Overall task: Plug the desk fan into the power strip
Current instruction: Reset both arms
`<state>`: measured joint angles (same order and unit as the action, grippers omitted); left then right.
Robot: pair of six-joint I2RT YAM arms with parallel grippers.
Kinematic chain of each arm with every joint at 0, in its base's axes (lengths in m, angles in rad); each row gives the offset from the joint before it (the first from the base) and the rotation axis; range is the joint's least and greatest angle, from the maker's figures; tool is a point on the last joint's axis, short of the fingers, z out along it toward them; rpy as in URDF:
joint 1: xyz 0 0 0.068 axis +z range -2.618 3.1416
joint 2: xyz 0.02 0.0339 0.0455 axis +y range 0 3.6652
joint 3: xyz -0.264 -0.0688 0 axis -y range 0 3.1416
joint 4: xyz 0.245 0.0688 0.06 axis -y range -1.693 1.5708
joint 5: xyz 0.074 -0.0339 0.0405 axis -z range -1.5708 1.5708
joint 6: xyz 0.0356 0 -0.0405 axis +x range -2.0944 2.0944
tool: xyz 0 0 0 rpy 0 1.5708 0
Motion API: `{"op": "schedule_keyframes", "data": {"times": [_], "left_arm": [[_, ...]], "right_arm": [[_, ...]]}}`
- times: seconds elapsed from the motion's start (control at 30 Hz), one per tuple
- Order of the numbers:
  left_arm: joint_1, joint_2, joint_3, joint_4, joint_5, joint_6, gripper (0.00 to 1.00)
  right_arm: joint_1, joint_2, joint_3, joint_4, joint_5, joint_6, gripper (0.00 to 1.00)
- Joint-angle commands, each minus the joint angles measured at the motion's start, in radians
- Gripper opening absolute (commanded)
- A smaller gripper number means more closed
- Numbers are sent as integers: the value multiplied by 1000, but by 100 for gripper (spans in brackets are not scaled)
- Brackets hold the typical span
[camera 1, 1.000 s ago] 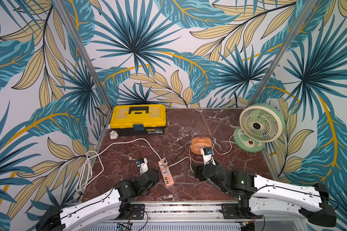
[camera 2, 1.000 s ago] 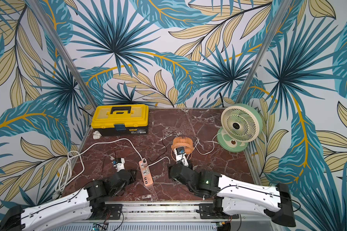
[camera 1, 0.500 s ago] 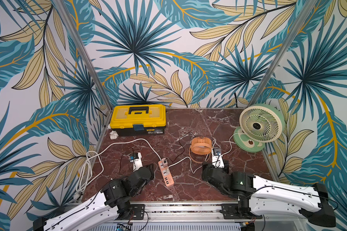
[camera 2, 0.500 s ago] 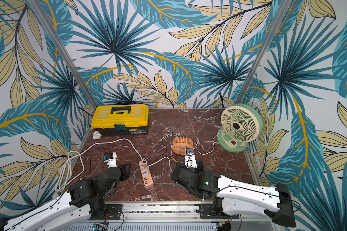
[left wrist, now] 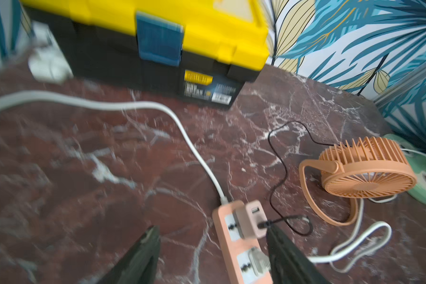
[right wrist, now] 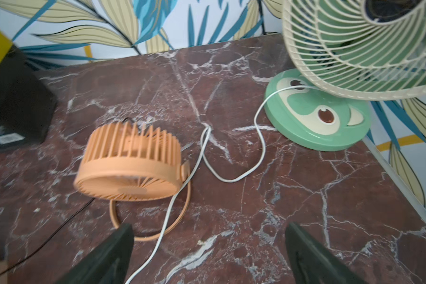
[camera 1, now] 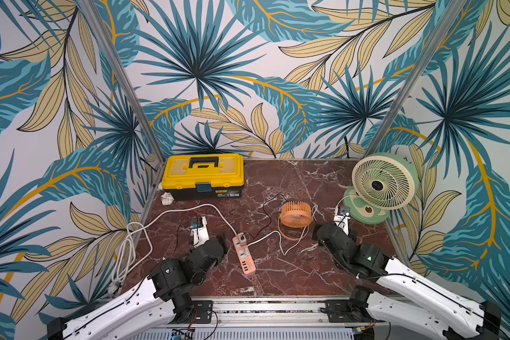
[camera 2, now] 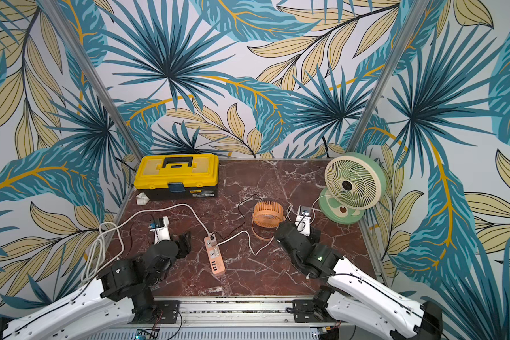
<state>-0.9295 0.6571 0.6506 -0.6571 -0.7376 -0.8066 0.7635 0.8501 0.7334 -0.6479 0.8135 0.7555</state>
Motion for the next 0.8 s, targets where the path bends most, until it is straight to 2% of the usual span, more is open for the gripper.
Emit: {"op": "schedule_keyframes", "data": {"times": [0.0, 0.07, 0.13, 0.2, 0.23, 0.3, 0.37, 0.43, 0.5, 0.53, 0.6, 0.67, 0.73, 0.77], "left_arm": [[63, 90, 185, 106, -209, 263, 78], [143, 183, 236, 135, -298, 323, 84], [227, 252, 226, 262, -355, 456, 96], [317, 319, 173, 454, -353, 607, 100], [370, 364, 153, 511, -334, 641, 100], [483, 456, 117, 558, -287, 641, 100], [584, 536, 67, 559, -238, 571, 100], [644, 585, -21, 628, -198, 535, 100], [651, 600, -116, 809, -216, 501, 100], [655, 602, -141, 841, -160, 485, 100], [659, 640, -195, 996, -150, 529, 100], [674, 632, -170, 928, -108, 488, 100], [681, 636, -211, 1047, -67, 531, 100], [686, 634, -226, 1088, -45, 539, 100]], "right_arm": [[-89, -9, 15, 40, -1, -52, 99], [-98, -15, 0, 107, 105, -103, 99], [-99, -9, -34, 210, 193, -207, 99], [-100, 21, -58, 236, 345, -208, 100], [-108, 37, -64, 237, 407, -197, 100], [-146, 57, -85, 251, 452, -189, 100], [-205, 52, -144, 337, 442, -235, 99], [-279, 41, -196, 408, 420, -268, 100], [-370, 40, -250, 498, 389, -283, 99], [-412, 48, -265, 516, 358, -282, 99], [-481, 82, -303, 605, 287, -319, 99], [-534, 150, -330, 717, 247, -364, 100], [-578, 228, -368, 892, 171, -439, 100], [-595, 252, -355, 907, 130, -448, 100]]}}
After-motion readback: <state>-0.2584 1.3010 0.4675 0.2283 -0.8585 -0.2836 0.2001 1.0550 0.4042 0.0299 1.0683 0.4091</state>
